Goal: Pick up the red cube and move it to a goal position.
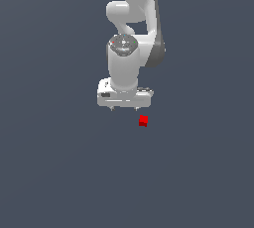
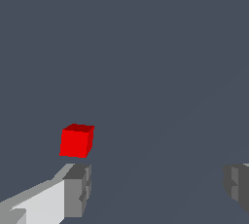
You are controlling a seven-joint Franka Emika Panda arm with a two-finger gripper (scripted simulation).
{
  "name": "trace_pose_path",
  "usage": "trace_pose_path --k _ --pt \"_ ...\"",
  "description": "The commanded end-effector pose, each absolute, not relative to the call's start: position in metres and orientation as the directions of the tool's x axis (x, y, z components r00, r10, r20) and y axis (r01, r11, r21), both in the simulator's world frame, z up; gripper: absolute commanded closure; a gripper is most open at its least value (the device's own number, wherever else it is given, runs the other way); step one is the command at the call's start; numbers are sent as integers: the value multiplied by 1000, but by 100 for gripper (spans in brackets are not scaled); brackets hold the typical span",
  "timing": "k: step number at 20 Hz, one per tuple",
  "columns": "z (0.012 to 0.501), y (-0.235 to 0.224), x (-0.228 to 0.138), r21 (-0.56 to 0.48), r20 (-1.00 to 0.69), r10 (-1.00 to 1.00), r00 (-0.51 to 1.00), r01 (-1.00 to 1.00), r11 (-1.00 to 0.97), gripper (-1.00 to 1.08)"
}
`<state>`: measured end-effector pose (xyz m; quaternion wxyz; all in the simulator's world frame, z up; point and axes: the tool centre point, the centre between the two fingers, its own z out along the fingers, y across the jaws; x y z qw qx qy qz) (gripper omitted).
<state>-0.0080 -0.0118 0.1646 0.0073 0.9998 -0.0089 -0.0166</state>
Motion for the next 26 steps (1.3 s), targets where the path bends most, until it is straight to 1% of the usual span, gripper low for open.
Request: trace_pose_path --k 1,6,11,26 --pt "165 -12 -8 15 -33 -18 999 -17 -1000 -92" --pt "158 -8 -10 14 -32 -23 999 -23 -1000 -92" --pt "140 4 -15 12 -27 -38 999 -38 -999 -92" --pt "38 72 -33 2 -4 -118 993 -118 -993 -92"
